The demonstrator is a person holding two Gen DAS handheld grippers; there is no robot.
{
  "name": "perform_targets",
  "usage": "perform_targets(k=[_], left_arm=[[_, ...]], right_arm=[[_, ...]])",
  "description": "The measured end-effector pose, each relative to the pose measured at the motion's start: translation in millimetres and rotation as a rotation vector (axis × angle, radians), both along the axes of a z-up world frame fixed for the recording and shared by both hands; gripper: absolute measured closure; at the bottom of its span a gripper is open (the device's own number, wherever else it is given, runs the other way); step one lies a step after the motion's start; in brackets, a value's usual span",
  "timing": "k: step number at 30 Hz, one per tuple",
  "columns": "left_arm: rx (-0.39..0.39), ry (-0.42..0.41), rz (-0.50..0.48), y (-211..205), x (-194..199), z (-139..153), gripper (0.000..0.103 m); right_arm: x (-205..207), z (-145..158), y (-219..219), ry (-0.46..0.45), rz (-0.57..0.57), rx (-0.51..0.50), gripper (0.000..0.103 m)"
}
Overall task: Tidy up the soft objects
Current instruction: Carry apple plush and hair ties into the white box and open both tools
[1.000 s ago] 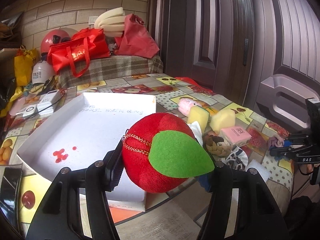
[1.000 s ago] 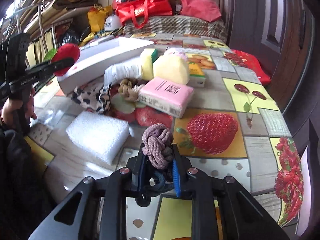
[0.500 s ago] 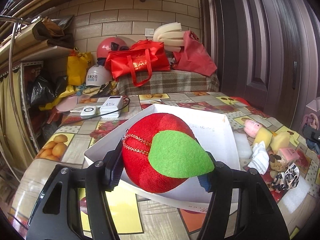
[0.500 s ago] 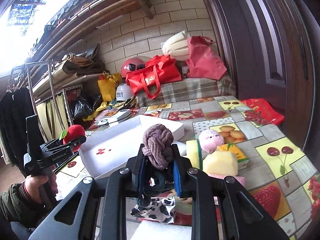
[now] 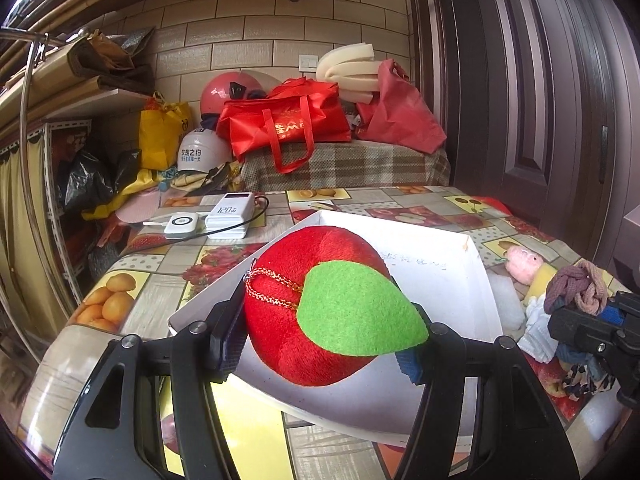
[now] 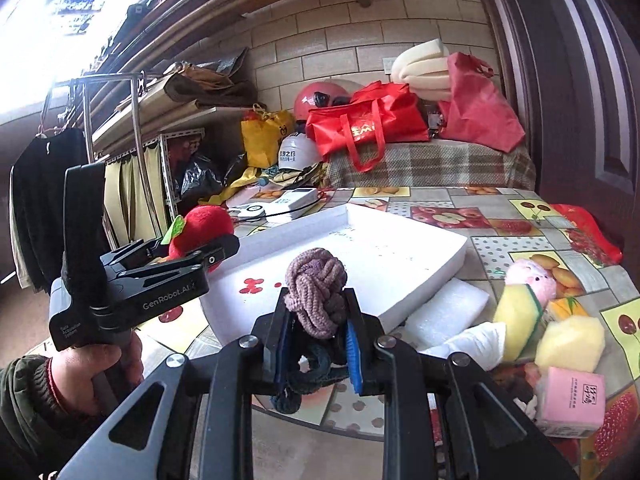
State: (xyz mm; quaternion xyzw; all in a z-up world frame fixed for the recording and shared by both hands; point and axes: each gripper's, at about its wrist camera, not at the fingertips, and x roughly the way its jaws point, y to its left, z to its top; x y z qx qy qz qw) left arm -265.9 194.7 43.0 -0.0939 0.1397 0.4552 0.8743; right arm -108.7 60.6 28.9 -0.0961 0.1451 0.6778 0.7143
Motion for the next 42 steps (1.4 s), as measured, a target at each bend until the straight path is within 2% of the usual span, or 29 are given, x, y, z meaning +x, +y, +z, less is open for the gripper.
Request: perform_targets(k=[5,13,18,28,42], left_arm=[[-0.032,0.012,-0.004,17,7,-1,0.041],[-0.137,0.053,-0.025,54,27,-9,0.041],[-0.179,0.048,-0.02,70,31,-11,0.041],[-0.133,0.069,-0.007,63,35,-8,0.041],[-0.131,0.064,0.03,62,33,-7,0.04]], right_arm=[[-7,-6,24,-0.038,0.007,-0.018,0.081],[9,-8,67,0.073,-0.057,-0.062,0.081],[12,-8,85,0.08,-0.098,-0.065,0.081],[17,-7,97,0.097,-0.131,-0.075,0.08],[14,-6,100,0.071,-0.129,-0.086,0.077]])
